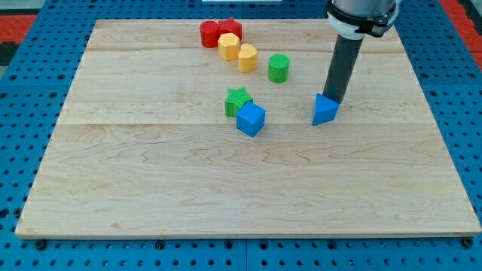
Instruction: Push blue triangle slightly right
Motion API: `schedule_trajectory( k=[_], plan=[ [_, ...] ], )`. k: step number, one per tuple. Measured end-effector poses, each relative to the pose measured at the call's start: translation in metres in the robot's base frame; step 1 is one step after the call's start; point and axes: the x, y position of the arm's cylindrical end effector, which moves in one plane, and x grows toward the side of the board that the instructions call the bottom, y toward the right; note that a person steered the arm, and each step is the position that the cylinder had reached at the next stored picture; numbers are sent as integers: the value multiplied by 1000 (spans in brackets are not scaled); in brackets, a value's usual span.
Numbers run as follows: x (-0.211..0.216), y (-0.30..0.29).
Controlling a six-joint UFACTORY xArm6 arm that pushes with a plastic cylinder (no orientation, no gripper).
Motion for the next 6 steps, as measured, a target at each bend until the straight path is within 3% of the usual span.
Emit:
schedule_trajectory(
  k=[1, 2, 4, 5, 6],
  plan=[
    [-5, -64],
    [45, -67],
    [17, -1],
    [9, 7],
    [8, -31]
  ],
)
